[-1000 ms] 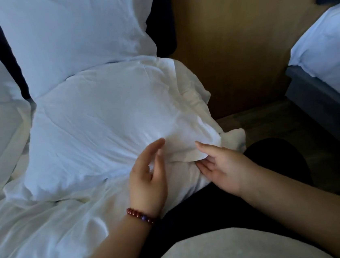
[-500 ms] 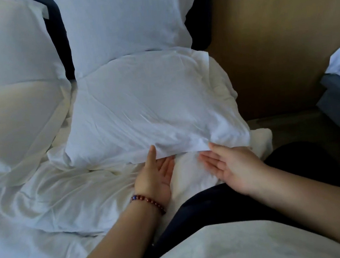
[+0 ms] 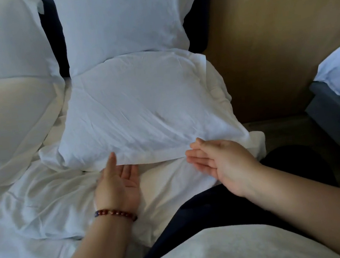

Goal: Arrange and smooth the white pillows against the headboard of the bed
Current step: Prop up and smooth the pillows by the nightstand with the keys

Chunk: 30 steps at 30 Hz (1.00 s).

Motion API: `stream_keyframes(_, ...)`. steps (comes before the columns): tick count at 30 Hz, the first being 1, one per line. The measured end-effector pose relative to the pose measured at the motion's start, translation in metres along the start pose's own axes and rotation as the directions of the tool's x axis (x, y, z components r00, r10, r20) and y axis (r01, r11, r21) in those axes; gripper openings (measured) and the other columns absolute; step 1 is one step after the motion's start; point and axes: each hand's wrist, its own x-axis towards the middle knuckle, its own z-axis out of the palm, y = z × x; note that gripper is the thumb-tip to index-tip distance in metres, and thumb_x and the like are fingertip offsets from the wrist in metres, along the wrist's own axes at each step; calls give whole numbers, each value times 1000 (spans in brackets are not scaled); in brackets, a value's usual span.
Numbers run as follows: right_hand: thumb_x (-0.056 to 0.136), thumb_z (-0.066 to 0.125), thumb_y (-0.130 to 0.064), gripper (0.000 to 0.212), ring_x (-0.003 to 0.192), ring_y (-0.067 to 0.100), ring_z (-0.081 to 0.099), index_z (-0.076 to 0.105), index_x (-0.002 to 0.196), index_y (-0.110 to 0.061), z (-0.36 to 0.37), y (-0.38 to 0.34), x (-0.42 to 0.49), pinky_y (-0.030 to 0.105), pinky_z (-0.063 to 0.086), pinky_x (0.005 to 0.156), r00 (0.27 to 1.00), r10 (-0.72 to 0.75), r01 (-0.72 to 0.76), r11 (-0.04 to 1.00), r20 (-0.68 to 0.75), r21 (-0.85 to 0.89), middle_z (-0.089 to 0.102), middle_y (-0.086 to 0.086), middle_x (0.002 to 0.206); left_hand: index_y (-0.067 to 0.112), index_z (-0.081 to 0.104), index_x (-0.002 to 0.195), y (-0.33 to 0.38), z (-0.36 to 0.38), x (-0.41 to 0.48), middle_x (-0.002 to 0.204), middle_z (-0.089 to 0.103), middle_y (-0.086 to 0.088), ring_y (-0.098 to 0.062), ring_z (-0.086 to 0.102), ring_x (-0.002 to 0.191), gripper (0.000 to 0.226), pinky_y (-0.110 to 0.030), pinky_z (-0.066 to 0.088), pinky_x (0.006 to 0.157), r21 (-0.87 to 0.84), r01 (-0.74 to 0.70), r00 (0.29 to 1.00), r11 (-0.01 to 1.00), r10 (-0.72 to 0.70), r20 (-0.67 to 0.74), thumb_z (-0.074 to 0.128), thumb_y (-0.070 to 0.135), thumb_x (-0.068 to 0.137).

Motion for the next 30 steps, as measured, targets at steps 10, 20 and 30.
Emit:
stream_keyframes(10, 93, 64, -24, 15, 98, 4, 67, 73, 104, -20, 76, -20, 30, 19, 50, 93, 842, -399, 538, 658, 363, -526, 74, -3, 104, -2, 64, 114, 51, -38, 13, 79, 46, 27, 29, 48, 76, 32, 2, 36, 77, 175, -96, 995, 980, 95, 15, 50, 22, 100)
stream_keyframes(20, 96, 47, -45, 52, 145, 24, 26, 43, 145, -30, 182, -39, 93, 44, 19, 119, 481, -222, 733, -429, 848, -528, 33, 2, 157, 10, 65, 108, 95, -47, 24, 114, 70, -10, -16, 71, 92, 35, -27, 57, 73, 158, -268, 942, 950, 293, -162, 68, 38, 87)
stream_keyframes(30, 92, 23, -64, 64, 147, 26, 24, 34, 149, -36, 165, -28, 123, 46, 15, 120, 523, -184, 600, -615, 832, -513, 28, -1, 159, 5, 65, 112, 151, -83, 47, 113, 71, -12, -24, 70, 100, 20, -41, 56, 88, 89, -208, 968, 974, 218, -120, 58, 11, 94)
